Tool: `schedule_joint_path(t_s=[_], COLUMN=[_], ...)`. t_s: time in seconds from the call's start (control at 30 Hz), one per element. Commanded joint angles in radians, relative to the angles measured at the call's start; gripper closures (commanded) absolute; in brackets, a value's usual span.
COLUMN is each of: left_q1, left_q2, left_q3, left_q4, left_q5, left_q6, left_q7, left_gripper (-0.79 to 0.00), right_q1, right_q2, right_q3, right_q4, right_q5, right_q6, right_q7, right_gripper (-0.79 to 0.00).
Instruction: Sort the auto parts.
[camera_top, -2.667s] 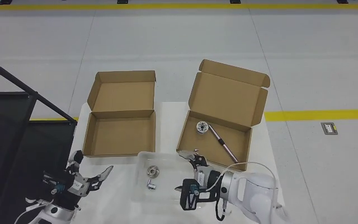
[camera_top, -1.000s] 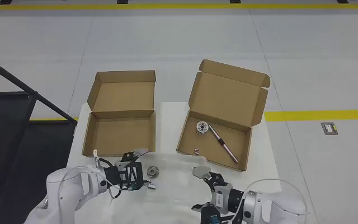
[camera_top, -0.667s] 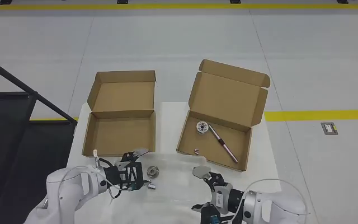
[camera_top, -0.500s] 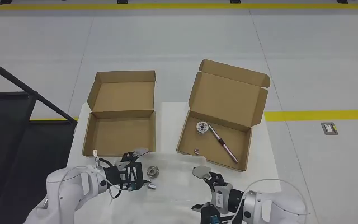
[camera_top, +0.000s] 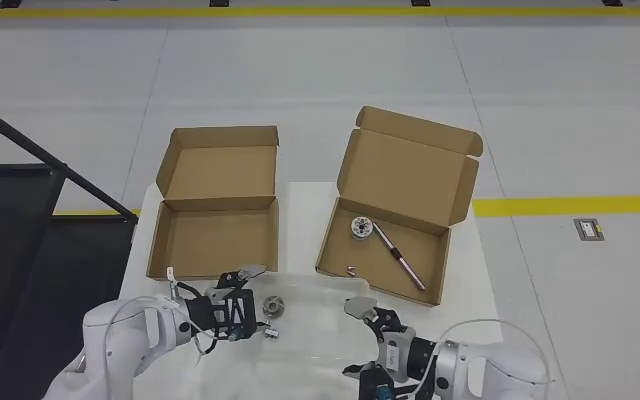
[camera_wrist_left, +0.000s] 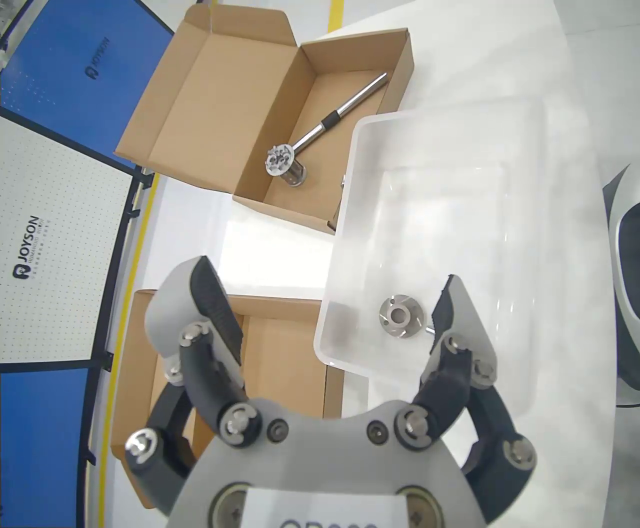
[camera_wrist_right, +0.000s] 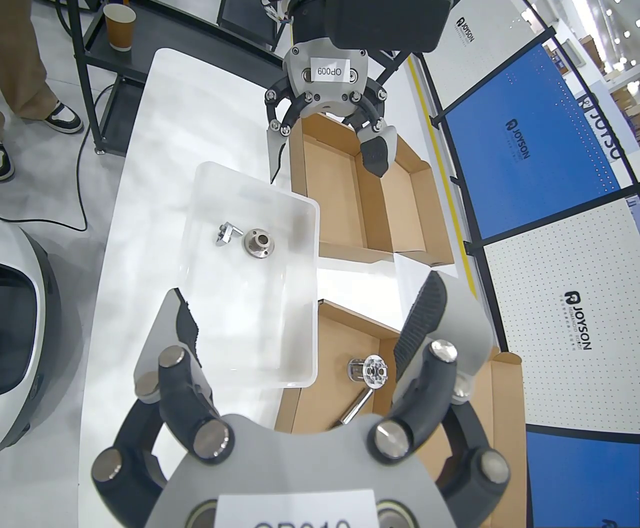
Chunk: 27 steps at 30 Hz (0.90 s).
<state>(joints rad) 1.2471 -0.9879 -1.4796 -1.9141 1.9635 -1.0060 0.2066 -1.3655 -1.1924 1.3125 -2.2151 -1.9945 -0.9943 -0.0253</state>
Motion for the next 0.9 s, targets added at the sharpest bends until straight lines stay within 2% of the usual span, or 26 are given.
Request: schedule_joint_path(t_s=[0.0, 0.1, 0.2, 0.33, 0.57, 0.87], left_q1=[0.002, -0.012, -0.037, -0.102, -0.267, -0.267], left_q2=[0.001, 0.006, 0.022, 0.06, 0.133, 0.133], left_q3=[0.012, 0.024, 0.069, 0.158, 0.33, 0.33], left_q4=[-0.013, -0.019, -0.026, -0.016, 0.105, 0.105], left_q5=[0.01, 0.023, 0.075, 0.177, 0.235, 0.235], left_q6=[0.006, -0.006, -0.006, -0.006, -0.006, -0.006], left_q7=[-0.012, -0.016, -0.014, 0.022, 0.084, 0.084], left_gripper=[-0.785, -0.785, -0.785, -0.785, -0.785, -0.785], right_q1=[-0.011, -0.023, -0.03, -0.043, -0.056, -0.056], right_q2=[0.002, 0.006, 0.011, 0.018, 0.024, 0.024], right_q3=[0.004, 0.008, 0.018, 0.038, 0.06, 0.06], right_q4=[0.004, 0.008, 0.011, 0.01, 0.009, 0.009], right_q5=[0.005, 0.004, 0.005, 0.006, -0.002, -0.002], right_q6=[0.04, 0.063, 0.081, 0.094, 0.093, 0.093], right_q7=[-0.011, -0.027, -0.04, -0.049, -0.018, -0.018], right_gripper=[-0.785, -0.785, -0.785, -0.785, -0.785, -0.785])
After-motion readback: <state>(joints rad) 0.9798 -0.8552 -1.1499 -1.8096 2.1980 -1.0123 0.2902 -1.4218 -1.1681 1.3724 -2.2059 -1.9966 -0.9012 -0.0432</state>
